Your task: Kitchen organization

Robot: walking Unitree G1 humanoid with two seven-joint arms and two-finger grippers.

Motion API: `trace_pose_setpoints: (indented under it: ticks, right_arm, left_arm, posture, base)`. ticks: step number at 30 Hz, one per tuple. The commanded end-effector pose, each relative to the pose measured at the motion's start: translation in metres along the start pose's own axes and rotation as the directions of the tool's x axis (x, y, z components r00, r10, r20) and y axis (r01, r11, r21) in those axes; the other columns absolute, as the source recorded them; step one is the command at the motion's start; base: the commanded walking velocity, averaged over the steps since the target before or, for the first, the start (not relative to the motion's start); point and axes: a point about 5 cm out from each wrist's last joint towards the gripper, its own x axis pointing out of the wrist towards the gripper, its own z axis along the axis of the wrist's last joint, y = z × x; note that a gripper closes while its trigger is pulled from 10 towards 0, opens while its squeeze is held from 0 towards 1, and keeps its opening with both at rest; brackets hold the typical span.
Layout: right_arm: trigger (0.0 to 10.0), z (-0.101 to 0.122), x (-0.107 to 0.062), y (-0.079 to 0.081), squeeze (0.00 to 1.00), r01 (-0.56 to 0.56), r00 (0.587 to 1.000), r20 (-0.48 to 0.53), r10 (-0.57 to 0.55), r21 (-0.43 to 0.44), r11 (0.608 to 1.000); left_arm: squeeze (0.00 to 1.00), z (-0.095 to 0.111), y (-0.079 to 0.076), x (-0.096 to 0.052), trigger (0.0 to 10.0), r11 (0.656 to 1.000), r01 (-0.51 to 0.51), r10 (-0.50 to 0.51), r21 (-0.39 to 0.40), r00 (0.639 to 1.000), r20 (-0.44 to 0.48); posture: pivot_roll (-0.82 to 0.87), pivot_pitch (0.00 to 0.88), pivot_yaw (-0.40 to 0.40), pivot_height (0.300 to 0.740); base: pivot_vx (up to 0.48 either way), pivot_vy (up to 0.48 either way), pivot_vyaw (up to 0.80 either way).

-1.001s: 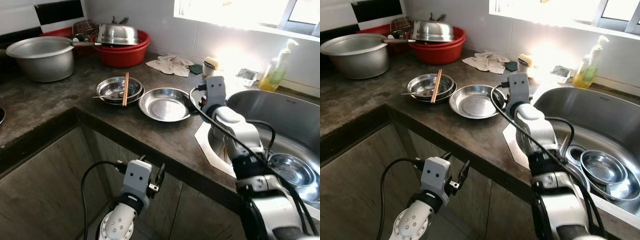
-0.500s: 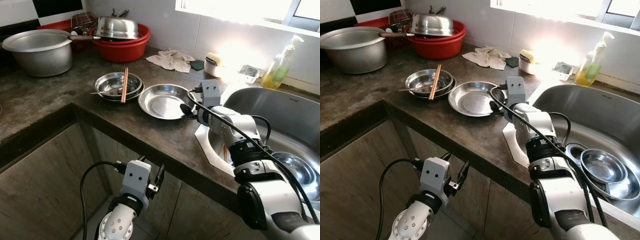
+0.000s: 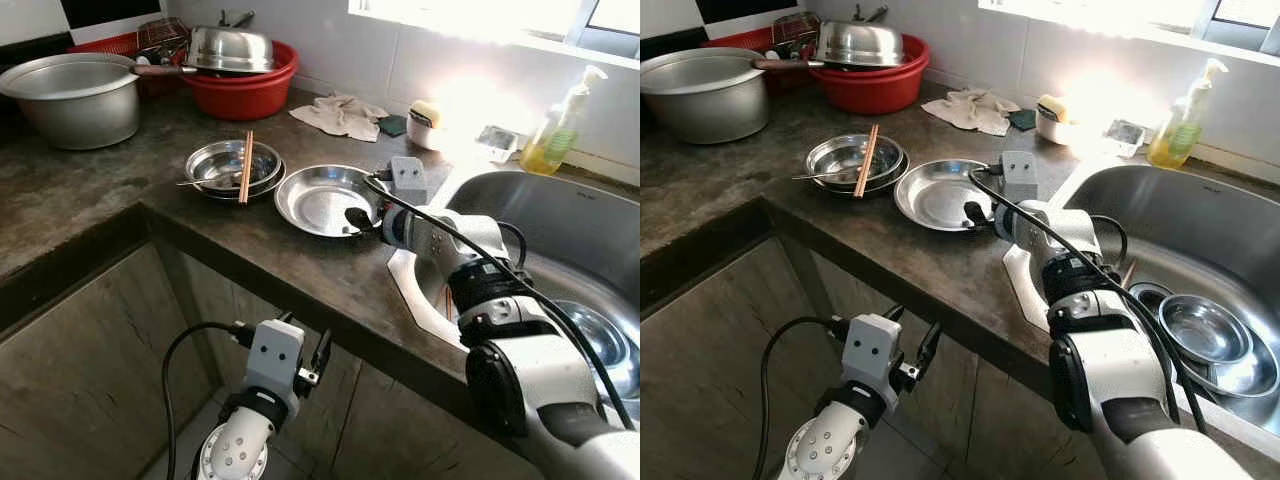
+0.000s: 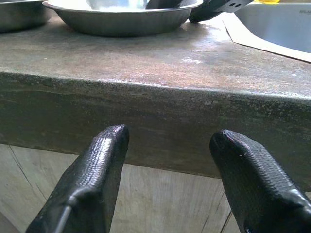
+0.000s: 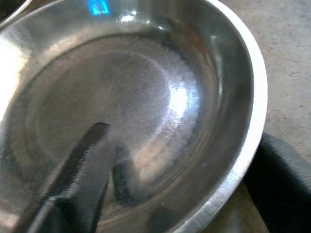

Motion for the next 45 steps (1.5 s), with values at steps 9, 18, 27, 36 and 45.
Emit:
trace_pose_setpoints:
  ticks: [9, 18, 27, 36, 45]
  right_arm:
    - [0.0, -0.003, 0.002, -0.011, 0.00, 0.087, 0.996, -0.044, -0.083, 0.085, 0.993]
    - [0.0, 0.001, 0.001, -0.021, 0.00, 0.122, 0.992, -0.022, -0.120, 0.267, 0.956]
    - [0.0, 0.015, -0.005, -0.038, 0.00, 0.171, 0.976, 0.055, -0.212, 0.414, 0.894]
    - [0.0, 0.036, -0.023, -0.064, 0.00, 0.160, 0.915, 0.247, -0.319, 0.503, 0.849]
    - [0.0, 0.035, -0.080, -0.039, 0.00, 0.082, 0.719, 0.642, -0.265, 0.300, 0.950]
  left_arm:
    - [0.00, 0.002, -0.003, 0.001, 10.0, 1.000, -0.001, 0.001, -0.006, 1.000, 0.003]
    - [0.00, 0.002, -0.003, 0.001, 10.0, 1.000, -0.005, 0.005, -0.007, 1.000, 0.002]
    - [0.00, 0.000, -0.003, 0.002, 10.0, 1.000, 0.000, 0.000, -0.004, 1.000, -0.002]
    - [0.00, -0.001, -0.002, 0.004, 10.0, 1.000, 0.001, -0.001, -0.002, 1.000, -0.005]
    - [0.00, 0.001, 0.002, 0.008, 10.0, 1.000, -0.003, 0.003, 0.006, 1.000, 0.019]
  posture:
    - [0.13, 0.092, -0.095, 0.740]
    - [0.13, 0.086, -0.096, 0.740]
    - [0.13, 0.068, -0.093, 0.740]
    - [0.13, 0.054, -0.083, 0.740]
    - [0.11, 0.047, -0.059, 0.740]
  base:
    - [0.000, 0.000, 0.00]
    - [0.000, 0.000, 0.00]
    - [0.000, 0.000, 0.00]
    - [0.000, 0.000, 0.00]
    - [0.000, 0.000, 0.00]
